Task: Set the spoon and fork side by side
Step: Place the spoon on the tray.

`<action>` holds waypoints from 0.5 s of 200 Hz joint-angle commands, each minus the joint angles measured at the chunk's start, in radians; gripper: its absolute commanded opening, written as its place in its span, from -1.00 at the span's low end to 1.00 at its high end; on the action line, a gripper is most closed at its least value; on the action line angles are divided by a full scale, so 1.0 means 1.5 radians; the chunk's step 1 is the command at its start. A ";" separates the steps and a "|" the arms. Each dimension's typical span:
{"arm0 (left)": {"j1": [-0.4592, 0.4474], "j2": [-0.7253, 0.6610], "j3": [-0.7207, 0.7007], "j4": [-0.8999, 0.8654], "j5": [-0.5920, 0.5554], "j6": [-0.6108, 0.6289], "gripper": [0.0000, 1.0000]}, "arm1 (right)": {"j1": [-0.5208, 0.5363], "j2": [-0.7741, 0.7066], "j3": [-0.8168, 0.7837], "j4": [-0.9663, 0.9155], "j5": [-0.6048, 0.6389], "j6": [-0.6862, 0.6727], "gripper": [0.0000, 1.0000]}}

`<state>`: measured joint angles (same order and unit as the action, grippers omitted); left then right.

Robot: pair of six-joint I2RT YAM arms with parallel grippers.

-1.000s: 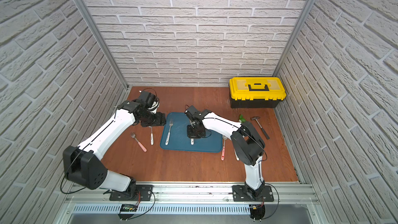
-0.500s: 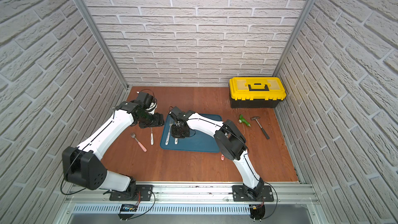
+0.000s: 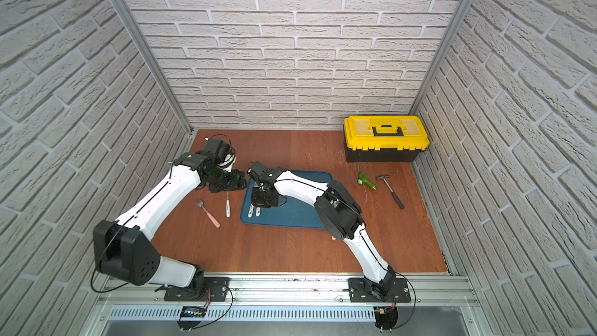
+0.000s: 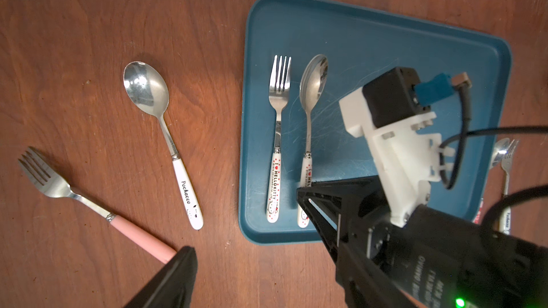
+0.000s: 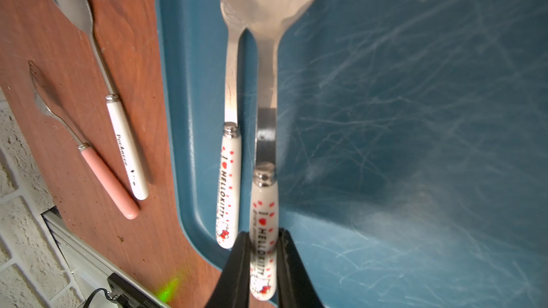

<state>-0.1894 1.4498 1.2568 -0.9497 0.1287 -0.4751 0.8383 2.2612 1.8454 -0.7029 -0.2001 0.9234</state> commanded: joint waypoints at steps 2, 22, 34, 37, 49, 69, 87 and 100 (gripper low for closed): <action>0.004 -0.018 -0.006 0.011 0.006 -0.004 0.60 | 0.004 0.004 0.010 -0.010 0.009 0.010 -0.66; 0.004 -0.017 -0.006 0.011 0.006 -0.004 0.60 | 0.004 -0.001 -0.004 -0.004 0.014 0.019 -0.67; 0.004 -0.016 -0.007 0.011 0.006 -0.004 0.60 | 0.004 -0.001 -0.003 -0.006 0.012 0.019 -0.67; 0.004 -0.016 -0.007 0.011 0.006 -0.005 0.60 | 0.004 -0.001 -0.002 -0.008 0.013 0.020 -0.67; 0.004 -0.015 -0.007 0.010 0.006 -0.005 0.60 | 0.004 -0.006 -0.010 -0.003 0.022 0.019 -0.66; 0.004 -0.018 -0.008 0.011 0.005 -0.005 0.60 | 0.003 -0.001 -0.011 0.002 0.010 0.024 -0.66; 0.004 -0.018 -0.009 0.012 0.007 -0.005 0.60 | 0.005 0.007 -0.010 0.004 0.004 0.027 -0.66; 0.004 -0.018 -0.010 0.013 0.006 -0.005 0.60 | 0.004 0.010 -0.011 0.004 0.005 0.028 -0.66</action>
<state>-0.1890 1.4494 1.2560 -0.9485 0.1314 -0.4751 0.8379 2.2688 1.8362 -0.7067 -0.1890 0.9512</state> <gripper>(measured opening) 0.800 0.186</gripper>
